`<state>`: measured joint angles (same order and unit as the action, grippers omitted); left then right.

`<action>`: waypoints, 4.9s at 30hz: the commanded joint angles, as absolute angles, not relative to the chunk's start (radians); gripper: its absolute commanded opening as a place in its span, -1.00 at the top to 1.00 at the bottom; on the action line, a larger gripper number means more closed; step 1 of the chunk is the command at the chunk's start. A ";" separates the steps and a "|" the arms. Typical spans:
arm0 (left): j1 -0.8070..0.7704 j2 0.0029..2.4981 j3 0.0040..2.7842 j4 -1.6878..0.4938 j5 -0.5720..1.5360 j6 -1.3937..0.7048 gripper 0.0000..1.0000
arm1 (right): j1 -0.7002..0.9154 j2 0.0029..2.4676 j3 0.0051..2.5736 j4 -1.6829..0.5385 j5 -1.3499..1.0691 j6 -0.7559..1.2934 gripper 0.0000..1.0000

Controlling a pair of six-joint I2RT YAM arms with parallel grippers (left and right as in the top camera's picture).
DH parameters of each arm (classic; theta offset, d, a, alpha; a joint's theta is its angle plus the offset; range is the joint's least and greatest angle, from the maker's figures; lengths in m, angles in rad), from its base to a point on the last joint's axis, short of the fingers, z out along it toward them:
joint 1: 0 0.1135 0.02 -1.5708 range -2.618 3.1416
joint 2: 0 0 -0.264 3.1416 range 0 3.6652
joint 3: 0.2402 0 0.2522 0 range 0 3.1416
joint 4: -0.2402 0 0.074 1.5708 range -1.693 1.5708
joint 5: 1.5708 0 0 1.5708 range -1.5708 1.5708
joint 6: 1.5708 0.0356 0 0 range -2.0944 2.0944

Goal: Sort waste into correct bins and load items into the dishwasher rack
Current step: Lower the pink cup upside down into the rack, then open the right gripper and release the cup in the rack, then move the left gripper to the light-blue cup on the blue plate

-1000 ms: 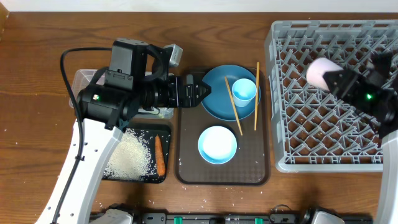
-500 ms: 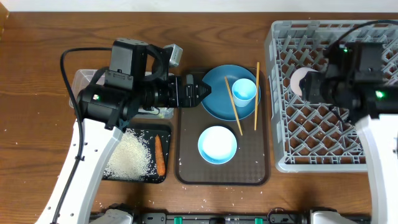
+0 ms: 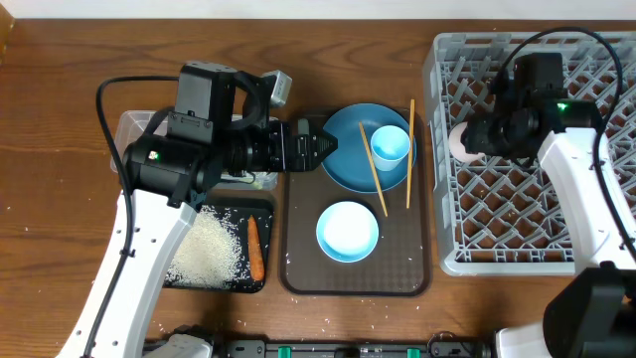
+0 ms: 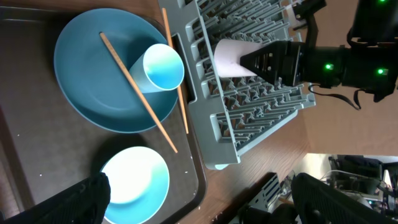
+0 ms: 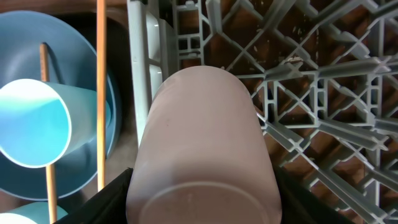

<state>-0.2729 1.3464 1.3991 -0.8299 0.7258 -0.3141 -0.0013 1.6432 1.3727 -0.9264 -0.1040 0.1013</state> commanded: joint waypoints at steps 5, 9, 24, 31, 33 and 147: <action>-0.271 1.349 1.398 -0.830 0.720 -0.308 -0.90 | -0.007 1.655 1.380 -0.939 -0.097 0.088 0.18; -0.271 1.349 1.398 -0.830 0.720 -0.308 -0.90 | -0.007 1.655 1.380 -0.955 -0.097 0.088 0.14; -0.271 1.349 1.398 -0.830 0.720 -0.308 -0.90 | -0.011 1.655 1.380 -0.977 -0.049 0.088 -0.66; -0.271 1.349 1.398 -0.830 0.720 -0.308 -0.90 | -0.016 1.641 1.397 -0.994 -0.118 0.056 -0.66; -0.271 1.349 1.398 -0.830 0.720 -0.308 -0.90 | -0.017 1.626 1.406 -1.008 -0.158 0.043 -0.66; -0.347 1.555 1.398 -0.789 0.250 -0.536 -0.64 | -0.013 1.551 1.413 -1.099 -0.102 0.043 -0.98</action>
<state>-0.2882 1.5078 1.3975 -0.8200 0.2333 -0.4969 -0.0074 1.5600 1.3933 -1.0996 -0.1078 0.0551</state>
